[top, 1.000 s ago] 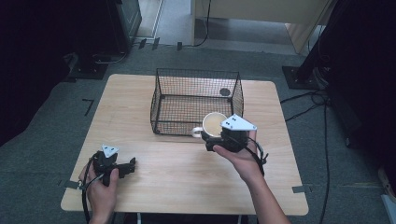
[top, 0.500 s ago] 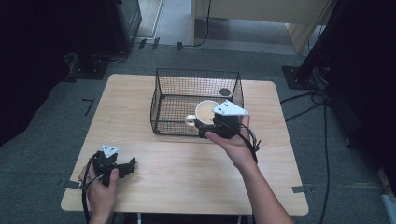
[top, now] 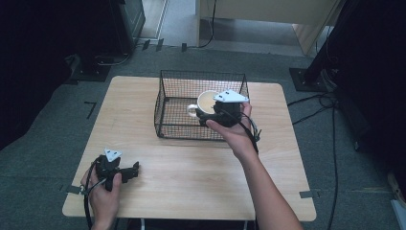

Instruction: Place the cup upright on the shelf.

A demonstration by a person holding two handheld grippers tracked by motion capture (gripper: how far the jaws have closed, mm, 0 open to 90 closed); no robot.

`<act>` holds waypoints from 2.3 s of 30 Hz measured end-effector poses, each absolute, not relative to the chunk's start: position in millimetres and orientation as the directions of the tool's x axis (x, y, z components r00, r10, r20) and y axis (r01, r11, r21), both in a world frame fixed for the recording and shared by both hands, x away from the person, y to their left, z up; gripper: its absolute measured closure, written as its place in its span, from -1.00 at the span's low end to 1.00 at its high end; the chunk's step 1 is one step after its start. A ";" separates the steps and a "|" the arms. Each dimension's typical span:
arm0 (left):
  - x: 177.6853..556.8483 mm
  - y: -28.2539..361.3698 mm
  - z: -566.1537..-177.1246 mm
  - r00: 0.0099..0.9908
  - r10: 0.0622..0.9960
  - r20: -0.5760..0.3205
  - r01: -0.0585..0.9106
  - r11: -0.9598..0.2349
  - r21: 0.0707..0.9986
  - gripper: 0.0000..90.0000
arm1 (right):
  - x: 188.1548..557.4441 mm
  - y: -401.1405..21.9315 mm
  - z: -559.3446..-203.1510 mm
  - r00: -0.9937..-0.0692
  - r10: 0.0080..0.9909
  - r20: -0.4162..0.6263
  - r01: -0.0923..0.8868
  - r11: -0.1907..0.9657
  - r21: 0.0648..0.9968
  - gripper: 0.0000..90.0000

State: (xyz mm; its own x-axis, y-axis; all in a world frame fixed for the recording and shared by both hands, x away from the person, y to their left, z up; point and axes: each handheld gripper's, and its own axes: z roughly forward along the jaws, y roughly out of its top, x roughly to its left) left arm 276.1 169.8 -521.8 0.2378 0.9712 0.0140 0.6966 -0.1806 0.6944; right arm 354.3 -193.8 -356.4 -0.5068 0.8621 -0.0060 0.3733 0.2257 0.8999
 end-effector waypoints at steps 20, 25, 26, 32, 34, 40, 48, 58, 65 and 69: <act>276.1 169.8 -521.8 0.238 0.971 0.014 0.698 -0.181 0.693 -1.00 | 415.5 -187.0 -372.3 -0.469 0.883 0.006 0.431 0.223 0.874 -0.79; 276.1 169.9 -521.7 0.239 0.971 0.015 0.698 -0.182 0.693 -1.00 | 426.7 -190.0 -376.4 -0.462 0.887 0.017 0.434 0.210 0.876 -0.79; 276.1 169.9 -521.7 0.239 0.971 0.015 0.698 -0.183 0.693 -1.00 | 433.5 -192.2 -377.2 -0.457 0.889 0.020 0.434 0.203 0.878 -0.79; 276.0 170.1 -521.6 0.240 0.971 0.017 0.698 -0.185 0.692 -1.00 | 450.8 -197.2 -375.9 -0.445 0.895 0.012 0.425 0.199 0.883 -0.79; 276.0 170.0 -521.6 0.240 0.971 0.015 0.699 -0.183 0.691 -1.00 | 456.3 -198.9 -376.5 -0.442 0.897 0.004 0.424 0.204 0.882 -0.79; 276.0 170.0 -521.6 0.240 0.971 0.015 0.699 -0.184 0.691 -1.00 | 470.9 -195.9 -387.6 -0.442 0.896 -0.041 0.437 0.255 0.862 -0.80; 276.0 170.0 -521.7 0.240 0.971 0.015 0.699 -0.183 0.692 -1.00 | 480.5 -185.7 -409.7 -0.480 0.874 -0.077 0.452 0.321 0.832 -0.80; 276.0 169.9 -521.7 0.240 0.971 0.015 0.698 -0.183 0.692 -1.00 | 489.3 -182.7 -439.5 -0.531 0.842 -0.100 0.453 0.381 0.806 -0.80; 276.0 169.9 -521.7 0.240 0.971 0.015 0.698 -0.183 0.692 -1.00 | 492.9 -181.4 -453.3 -0.566 0.819 -0.091 0.461 0.407 0.789 -0.80; 276.0 170.0 -521.7 0.240 0.971 0.016 0.699 -0.184 0.692 -1.00 | 493.6 -181.8 -456.5 -0.572 0.818 -0.062 0.492 0.402 0.772 -0.80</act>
